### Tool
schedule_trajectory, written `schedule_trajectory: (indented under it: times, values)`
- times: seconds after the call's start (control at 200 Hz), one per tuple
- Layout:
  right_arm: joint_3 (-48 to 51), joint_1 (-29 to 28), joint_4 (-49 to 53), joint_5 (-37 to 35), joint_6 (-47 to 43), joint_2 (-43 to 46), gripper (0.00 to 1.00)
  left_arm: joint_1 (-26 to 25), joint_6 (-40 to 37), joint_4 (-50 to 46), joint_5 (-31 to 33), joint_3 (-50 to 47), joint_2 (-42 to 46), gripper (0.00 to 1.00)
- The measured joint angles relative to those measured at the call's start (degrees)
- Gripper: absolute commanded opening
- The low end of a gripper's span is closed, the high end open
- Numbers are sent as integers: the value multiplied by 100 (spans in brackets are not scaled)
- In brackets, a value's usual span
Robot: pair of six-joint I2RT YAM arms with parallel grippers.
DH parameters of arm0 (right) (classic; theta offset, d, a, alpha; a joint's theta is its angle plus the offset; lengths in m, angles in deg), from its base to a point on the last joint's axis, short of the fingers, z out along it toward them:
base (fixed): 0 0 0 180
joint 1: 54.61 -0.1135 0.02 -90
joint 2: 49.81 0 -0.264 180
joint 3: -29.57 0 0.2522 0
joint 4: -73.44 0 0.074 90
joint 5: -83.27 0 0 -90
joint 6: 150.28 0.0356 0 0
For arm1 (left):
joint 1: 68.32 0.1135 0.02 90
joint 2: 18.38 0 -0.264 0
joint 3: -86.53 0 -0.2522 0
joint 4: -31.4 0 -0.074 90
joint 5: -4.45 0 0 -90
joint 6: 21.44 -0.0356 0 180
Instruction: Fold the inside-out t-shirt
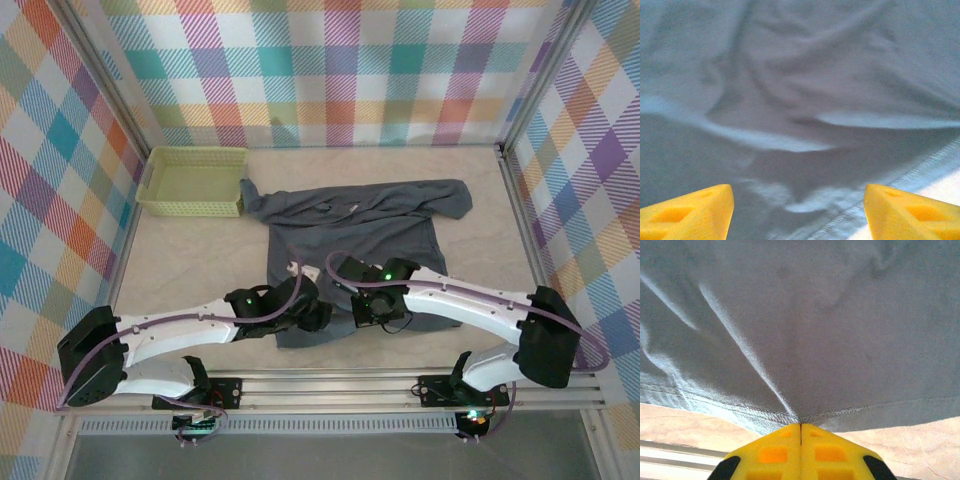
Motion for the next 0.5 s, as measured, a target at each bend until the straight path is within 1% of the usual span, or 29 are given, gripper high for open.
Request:
schedule_trajectory:
  times: [0.15,0.185,0.245,0.395,0.5]
  values:
    - [0,348,-98,251,-44,337,0,-472,-337,479,20,151,-269,72]
    - [-2,411,-136,284,-46,380,0,-542,-391,568,22,197,-385,75]
    - [-13,455,-166,332,-63,407,0,-649,-494,675,61,302,-625,76]
    - [-55,481,-256,446,-87,463,0,-719,-592,859,195,586,-1189,81]
    - [-59,514,-319,507,-109,610,0,-719,-590,901,448,743,-1445,82]
